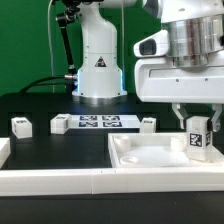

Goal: Assemble square table

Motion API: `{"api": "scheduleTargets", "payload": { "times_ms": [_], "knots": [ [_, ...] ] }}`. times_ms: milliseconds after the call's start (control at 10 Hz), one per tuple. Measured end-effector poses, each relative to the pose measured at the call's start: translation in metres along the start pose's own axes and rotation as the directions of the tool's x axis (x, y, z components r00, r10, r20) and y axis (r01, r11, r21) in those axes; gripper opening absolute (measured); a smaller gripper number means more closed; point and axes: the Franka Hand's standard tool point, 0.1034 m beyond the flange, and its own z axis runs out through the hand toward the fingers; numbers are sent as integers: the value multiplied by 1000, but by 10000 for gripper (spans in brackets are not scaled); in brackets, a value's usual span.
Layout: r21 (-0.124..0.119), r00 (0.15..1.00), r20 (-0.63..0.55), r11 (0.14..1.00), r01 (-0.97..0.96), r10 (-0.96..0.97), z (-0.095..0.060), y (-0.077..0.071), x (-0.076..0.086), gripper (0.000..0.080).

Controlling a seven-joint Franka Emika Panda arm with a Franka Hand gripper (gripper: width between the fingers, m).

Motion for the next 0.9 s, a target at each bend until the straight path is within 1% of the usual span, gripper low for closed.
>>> {"api": "scheduleTargets", "payload": {
  "times_ms": [200, 300, 500, 700, 800, 900],
  "knots": [
    [4, 979, 2, 979, -202, 202, 1, -1, -2, 290],
    [5, 956, 7, 956, -293, 293, 1, -2, -2, 290],
    [10, 881, 24, 881, -473, 473, 2, -4, -2, 290],
    [9, 833, 28, 833, -554, 553, 1, -4, -2, 290],
    [8, 785, 36, 785, -619, 619, 1, -4, -2, 290],
    [7, 760, 37, 760, -650, 649, 1, -4, -2, 290]
  ]
}}
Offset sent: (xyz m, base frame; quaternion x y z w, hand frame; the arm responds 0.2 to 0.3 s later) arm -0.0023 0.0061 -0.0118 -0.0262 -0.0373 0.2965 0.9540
